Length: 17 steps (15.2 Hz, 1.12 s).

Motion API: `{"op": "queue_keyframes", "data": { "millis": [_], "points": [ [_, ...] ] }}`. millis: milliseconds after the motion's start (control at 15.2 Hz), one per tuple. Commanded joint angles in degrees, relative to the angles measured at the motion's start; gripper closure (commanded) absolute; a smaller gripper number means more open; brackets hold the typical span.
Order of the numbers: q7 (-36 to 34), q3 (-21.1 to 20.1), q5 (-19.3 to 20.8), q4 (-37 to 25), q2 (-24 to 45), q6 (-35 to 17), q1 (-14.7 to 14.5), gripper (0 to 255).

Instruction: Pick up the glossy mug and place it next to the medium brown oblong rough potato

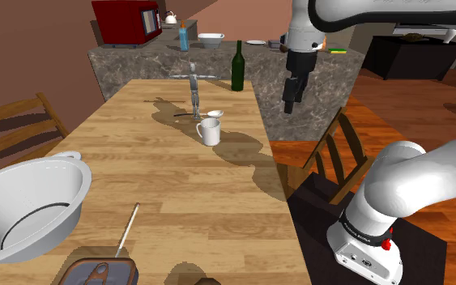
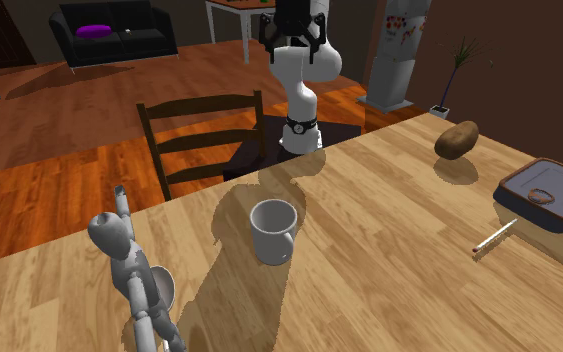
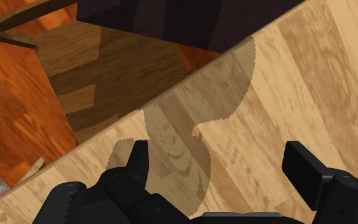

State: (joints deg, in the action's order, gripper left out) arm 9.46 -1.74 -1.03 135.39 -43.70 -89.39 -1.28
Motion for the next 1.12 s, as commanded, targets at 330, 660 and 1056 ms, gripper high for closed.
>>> {"op": "queue_keyframes", "data": {
  "millis": [330, 660, 1056],
  "points": [
    [1.79, 0.80, 0.18, -2.92, 10.53, -7.34, 0.00, 0],
    [3.53, 1.44, 0.07, -7.82, 21.54, -13.17, -0.10, 0],
    [5.59, 1.95, -0.42, -16.20, 35.02, -17.92, -0.22, 0]
  ]
}}
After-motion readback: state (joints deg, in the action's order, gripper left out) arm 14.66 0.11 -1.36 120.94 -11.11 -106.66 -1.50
